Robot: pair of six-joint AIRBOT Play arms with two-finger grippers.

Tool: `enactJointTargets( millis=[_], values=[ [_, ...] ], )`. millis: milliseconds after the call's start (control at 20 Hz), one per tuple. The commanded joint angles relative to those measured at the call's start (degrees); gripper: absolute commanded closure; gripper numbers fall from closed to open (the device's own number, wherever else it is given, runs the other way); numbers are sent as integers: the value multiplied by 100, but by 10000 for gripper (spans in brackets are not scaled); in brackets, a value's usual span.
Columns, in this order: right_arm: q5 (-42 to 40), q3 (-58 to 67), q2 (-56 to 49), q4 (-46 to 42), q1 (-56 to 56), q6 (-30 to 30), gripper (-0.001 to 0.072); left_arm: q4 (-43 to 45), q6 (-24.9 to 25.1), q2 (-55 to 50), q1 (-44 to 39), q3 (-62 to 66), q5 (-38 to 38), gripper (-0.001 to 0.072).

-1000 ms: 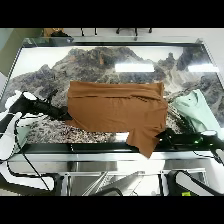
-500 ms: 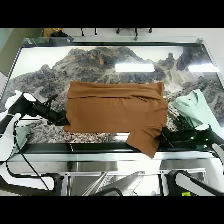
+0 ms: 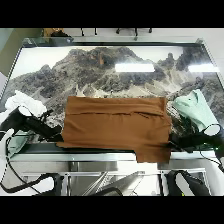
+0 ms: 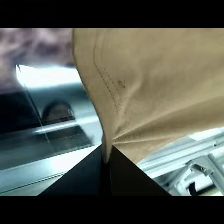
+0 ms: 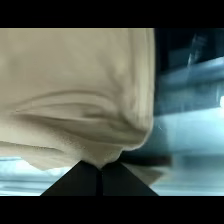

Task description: Fold the shirts.

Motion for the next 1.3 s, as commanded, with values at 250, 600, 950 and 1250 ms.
enactJointTargets(
  millis=[250, 600, 950, 1250],
  values=[
    [-2315, 1609, -1563, 2916, 179, -2284, 689, -22, -26, 26, -463, 1740, 573, 692],
    [-3091, 2859, -3950, 3250, 846, -2820, 688, -11, -39, -1947, -962, 3554, 1056, 692],
    [-2754, 3206, -4035, 3128, 632, -3195, 232, -15, -50, -3123, -962, 4784, 234, 5],
    [-1705, 3377, -3976, 2594, -179, -3003, 60, -20, -199, -3121, -962, 5936, -236, 10]
  ],
)
